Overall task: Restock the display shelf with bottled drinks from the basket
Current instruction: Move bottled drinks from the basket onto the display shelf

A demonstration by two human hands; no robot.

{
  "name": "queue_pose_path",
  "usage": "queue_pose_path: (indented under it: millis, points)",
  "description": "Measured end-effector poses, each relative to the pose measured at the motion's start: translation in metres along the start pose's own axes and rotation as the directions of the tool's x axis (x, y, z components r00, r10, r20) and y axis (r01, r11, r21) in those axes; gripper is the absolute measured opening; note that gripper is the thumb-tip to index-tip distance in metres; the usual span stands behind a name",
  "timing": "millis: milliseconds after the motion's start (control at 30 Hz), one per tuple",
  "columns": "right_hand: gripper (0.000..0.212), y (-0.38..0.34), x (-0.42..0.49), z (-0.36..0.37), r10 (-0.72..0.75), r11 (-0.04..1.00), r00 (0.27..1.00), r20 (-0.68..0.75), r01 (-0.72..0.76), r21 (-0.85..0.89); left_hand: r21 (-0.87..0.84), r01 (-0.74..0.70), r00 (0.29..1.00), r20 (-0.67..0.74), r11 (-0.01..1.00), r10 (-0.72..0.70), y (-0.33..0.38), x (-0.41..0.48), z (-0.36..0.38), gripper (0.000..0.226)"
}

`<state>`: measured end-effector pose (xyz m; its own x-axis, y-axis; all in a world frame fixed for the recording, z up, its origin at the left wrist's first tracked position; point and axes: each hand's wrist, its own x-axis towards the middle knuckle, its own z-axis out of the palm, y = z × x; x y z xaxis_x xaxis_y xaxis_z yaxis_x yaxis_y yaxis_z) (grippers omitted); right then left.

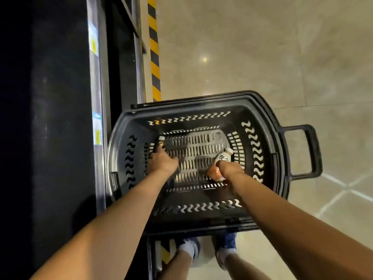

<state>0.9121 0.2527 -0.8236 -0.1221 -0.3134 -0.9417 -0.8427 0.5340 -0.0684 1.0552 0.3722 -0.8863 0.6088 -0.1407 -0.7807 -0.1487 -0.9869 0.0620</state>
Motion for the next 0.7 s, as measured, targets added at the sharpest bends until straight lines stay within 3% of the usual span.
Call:
queue_pose_path:
  millis: [133,233,267,333,400,467,567,700]
  points:
    - [0.047,0.012,0.126,0.042,0.131,0.983,0.990,-0.056,-0.123,0.134,-0.167,0.165,0.984,-0.038,0.972,-0.174,-0.021,0.108,0.051,0.073]
    - [0.097,0.056,0.284,0.082,0.177,0.956,0.982,-0.061,-0.157,0.246,-0.156,0.194,0.977,-0.062,0.969,-0.206,-0.032,0.162,0.087,0.082]
    - [0.112,0.053,0.286,0.088,0.184,0.956,0.980,-0.076,-0.160,0.248,-0.135,0.194,0.975,-0.083,0.972,-0.206,-0.035,0.174,0.099,0.082]
    - [0.122,0.066,0.325,0.100,0.120,0.942,0.992,-0.049,-0.098,0.320,-0.039,0.195,0.966,-0.165,0.980,-0.198,-0.035,0.190,0.117,0.084]
    - [0.113,0.082,0.359,0.104,0.059,0.935,0.992,-0.110,-0.017,0.355,0.014,0.195,0.952,-0.244,0.981,-0.186,-0.033,0.200,0.130,0.084]
    - [0.118,0.073,0.339,0.106,0.101,0.908,0.965,-0.241,0.010,0.419,-0.025,0.130,0.949,-0.285,0.991,-0.132,-0.031,0.207,0.139,0.082]
    - [0.097,0.058,0.319,0.105,0.142,0.870,0.911,-0.387,0.071,0.487,-0.137,0.071,0.968,-0.230,0.988,-0.102,-0.023,0.212,0.148,0.075]
    - [0.067,0.044,0.259,0.086,0.082,0.856,0.969,-0.233,0.051,0.514,-0.381,0.123,0.979,-0.106,0.916,-0.175,-0.011,0.193,0.141,0.052]
